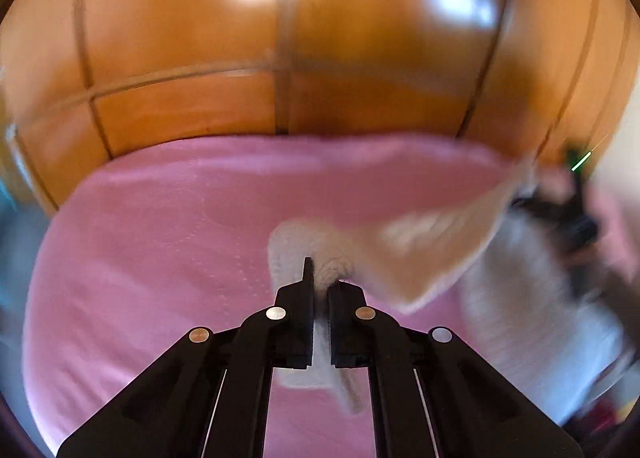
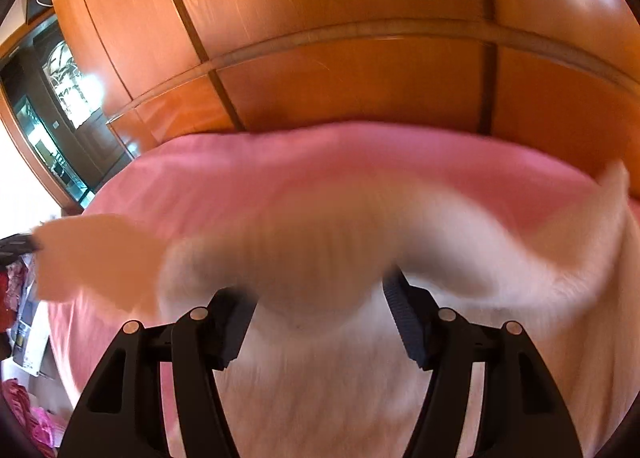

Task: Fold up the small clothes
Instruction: 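Grasp a sleeve cuff with the left gripper and pull it outward, then grasp the other sleeve cuff with the right gripper and spread it out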

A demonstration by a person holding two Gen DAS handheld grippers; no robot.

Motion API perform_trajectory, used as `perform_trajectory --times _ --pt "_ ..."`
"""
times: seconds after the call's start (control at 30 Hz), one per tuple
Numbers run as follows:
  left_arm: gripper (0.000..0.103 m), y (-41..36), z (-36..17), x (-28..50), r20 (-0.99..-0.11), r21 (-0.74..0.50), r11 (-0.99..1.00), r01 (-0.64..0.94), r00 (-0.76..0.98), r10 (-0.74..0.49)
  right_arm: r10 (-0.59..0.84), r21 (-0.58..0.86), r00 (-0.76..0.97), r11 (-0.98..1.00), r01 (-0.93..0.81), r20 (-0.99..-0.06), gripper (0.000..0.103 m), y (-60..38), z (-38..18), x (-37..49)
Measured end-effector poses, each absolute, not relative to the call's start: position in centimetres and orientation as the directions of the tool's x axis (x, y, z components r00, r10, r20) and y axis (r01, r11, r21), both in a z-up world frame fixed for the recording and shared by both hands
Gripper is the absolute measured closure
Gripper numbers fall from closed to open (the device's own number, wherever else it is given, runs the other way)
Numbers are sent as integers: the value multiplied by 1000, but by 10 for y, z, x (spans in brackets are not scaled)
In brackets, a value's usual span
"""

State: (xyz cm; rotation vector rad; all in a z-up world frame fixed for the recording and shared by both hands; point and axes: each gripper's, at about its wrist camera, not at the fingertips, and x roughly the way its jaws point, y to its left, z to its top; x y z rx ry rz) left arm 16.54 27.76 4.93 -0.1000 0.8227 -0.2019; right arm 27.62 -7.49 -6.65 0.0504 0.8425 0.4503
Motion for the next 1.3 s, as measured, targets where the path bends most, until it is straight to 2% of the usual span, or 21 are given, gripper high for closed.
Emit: perform_trajectory --times 0.07,0.13,0.2,0.27,0.37,0.4,0.47,0.5,0.53,0.6,0.73,0.87,1.0,1.1,1.13,1.3 --pt "99 293 68 165 -714 -192 978 81 672 -196 375 181 581 914 -364 -722 40 -57 -72 299" --pt "99 313 71 174 -758 -200 979 -36 639 -132 356 162 563 917 -364 -746 41 -40 -81 318" --pt "99 346 51 190 -826 -273 939 -209 551 -118 320 134 569 929 -345 -757 41 -30 -85 328" --pt "99 375 27 200 -871 -293 888 -353 481 -96 330 166 571 932 -321 -752 41 -33 -82 329" --pt "94 404 -11 204 -915 -225 839 -495 404 -7 365 204 587 924 -323 -723 31 -51 -72 306" --pt "87 408 -18 202 -918 -210 826 -523 397 17 369 209 590 923 -324 -718 27 -56 -70 298" --pt "62 416 -29 194 -919 -162 796 -584 383 93 385 230 581 918 -325 -717 24 -75 -71 269" --pt "38 420 -34 190 -920 -124 787 -604 367 136 392 238 572 915 -326 -721 23 -83 -74 254" --pt "35 421 -36 183 -917 -105 776 -622 363 167 389 237 567 916 -325 -726 23 -89 -76 245" --pt "35 425 -36 166 -909 -56 756 -652 347 232 379 231 556 919 -320 -740 23 -107 -84 213" --pt "35 404 -31 133 -888 -52 774 -631 384 253 332 231 556 942 -245 -762 23 -157 -90 155" --pt "35 340 -25 105 -857 -69 861 -504 472 208 232 233 604 969 -78 -763 24 -228 -79 105" --pt "35 242 -33 83 -833 -177 945 -274 553 5 122 291 676 946 142 -727 27 -323 -60 60" --pt "35 180 -40 69 -825 -236 959 -154 553 -114 29 339 687 885 320 -726 40 -398 -62 38" --pt "35 157 -42 62 -822 -255 960 -116 549 -152 7 348 685 865 361 -728 42 -415 -64 34" --pt "35 73 -46 41 -811 -270 963 4 538 -229 -96 411 684 736 538 -723 50 -508 -77 27"
